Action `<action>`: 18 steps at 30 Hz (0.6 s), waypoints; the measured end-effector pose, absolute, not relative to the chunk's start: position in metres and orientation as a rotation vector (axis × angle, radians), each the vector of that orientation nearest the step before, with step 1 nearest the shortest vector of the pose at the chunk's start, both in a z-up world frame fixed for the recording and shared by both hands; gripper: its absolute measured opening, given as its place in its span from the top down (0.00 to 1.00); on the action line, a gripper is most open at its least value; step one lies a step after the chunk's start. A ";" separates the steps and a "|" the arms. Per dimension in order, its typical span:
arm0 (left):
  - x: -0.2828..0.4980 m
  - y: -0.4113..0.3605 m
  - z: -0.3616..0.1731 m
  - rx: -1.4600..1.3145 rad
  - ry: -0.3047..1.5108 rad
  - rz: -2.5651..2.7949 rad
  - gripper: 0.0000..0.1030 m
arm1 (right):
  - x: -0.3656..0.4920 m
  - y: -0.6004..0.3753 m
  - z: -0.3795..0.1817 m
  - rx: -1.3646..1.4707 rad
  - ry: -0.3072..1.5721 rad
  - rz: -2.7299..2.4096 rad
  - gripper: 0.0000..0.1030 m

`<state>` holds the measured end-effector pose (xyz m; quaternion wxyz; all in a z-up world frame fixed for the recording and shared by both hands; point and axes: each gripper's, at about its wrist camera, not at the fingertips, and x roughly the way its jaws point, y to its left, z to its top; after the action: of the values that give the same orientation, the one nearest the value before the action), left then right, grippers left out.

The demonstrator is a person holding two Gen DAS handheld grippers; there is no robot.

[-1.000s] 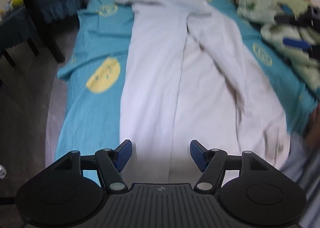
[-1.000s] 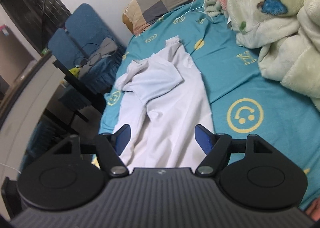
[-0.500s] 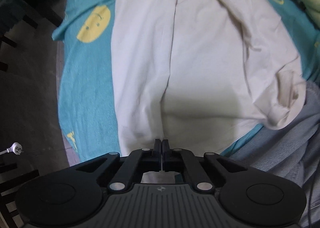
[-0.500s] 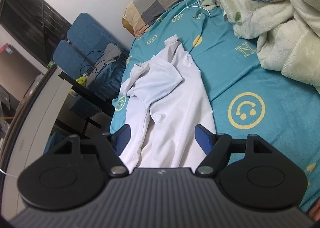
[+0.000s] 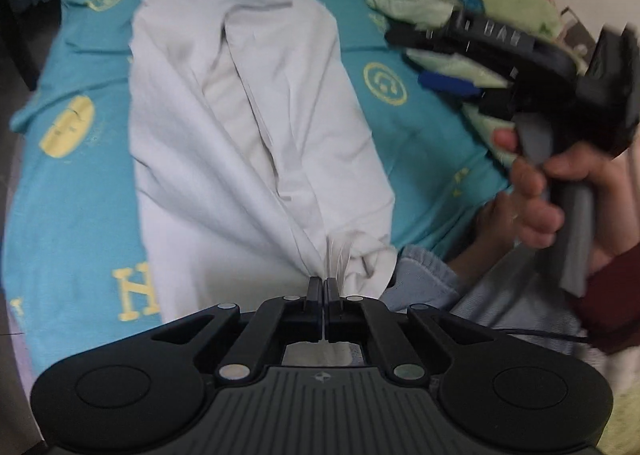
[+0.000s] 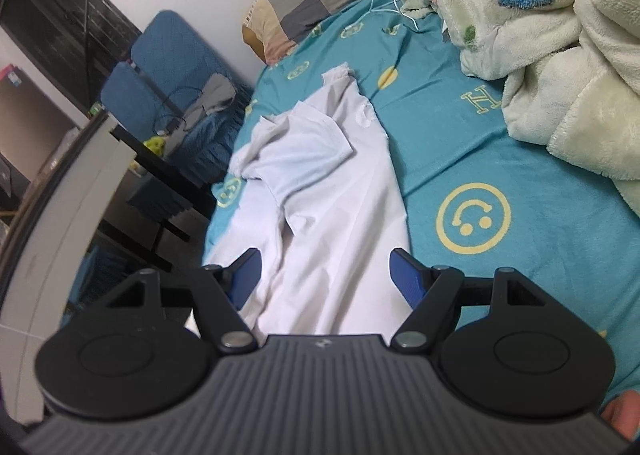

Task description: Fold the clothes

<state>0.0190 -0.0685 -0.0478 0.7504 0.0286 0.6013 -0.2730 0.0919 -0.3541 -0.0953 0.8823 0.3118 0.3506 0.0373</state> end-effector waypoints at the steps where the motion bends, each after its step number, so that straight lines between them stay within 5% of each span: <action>1: 0.018 -0.069 -0.063 0.070 1.317 -0.597 0.98 | 0.092 -0.353 -0.097 0.638 0.747 0.077 0.29; 5: 0.021 -0.054 -0.080 0.049 1.279 -0.584 0.81 | 0.095 -0.341 -0.115 0.608 0.867 0.073 0.29; 7: 0.024 -0.036 -0.073 0.022 1.221 -0.561 0.51 | 0.094 -0.336 -0.123 0.609 0.920 0.079 0.29; 10: 0.037 -0.001 -0.066 -0.036 1.113 -0.466 0.32 | 0.092 -0.329 -0.130 0.596 0.965 0.058 0.30; 18: 0.081 0.055 -0.122 -0.295 1.232 -0.331 0.30 | 0.097 -0.321 -0.156 0.567 1.090 -0.083 0.30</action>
<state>0.0811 0.0547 -0.1224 0.7933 -0.1373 0.5729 -0.1540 0.0971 -0.3207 -0.1559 0.8162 0.2661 0.5113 -0.0389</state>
